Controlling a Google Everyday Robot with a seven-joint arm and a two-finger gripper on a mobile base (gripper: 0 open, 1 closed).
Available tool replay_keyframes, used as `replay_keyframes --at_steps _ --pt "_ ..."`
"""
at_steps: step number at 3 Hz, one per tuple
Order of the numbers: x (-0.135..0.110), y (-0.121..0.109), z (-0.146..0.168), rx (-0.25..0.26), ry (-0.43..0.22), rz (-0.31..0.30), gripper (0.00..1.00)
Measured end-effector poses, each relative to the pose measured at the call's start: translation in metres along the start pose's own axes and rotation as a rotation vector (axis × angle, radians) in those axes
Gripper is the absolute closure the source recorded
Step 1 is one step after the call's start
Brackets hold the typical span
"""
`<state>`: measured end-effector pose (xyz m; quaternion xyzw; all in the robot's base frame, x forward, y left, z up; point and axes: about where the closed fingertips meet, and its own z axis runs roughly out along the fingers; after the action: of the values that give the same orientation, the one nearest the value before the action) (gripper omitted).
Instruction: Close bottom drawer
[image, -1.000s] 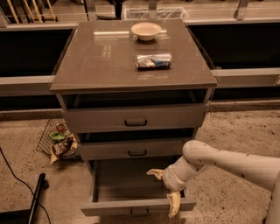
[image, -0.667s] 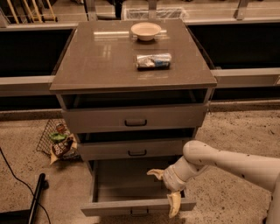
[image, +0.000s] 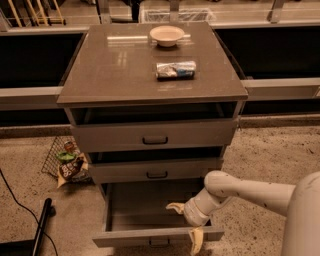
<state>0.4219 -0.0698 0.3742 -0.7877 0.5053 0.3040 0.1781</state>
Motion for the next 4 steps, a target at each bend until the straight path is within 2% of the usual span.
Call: replay_keyframes --at_steps 1,3,4 --pt "0.023 0.004 0.026 -0.008 -0.016 0.004 0.0" --pt "0.049 0.019 0.056 0.002 -0.044 0.019 0.42" --pt "0.05 0.02 0.058 0.001 -0.047 0.02 0.66"
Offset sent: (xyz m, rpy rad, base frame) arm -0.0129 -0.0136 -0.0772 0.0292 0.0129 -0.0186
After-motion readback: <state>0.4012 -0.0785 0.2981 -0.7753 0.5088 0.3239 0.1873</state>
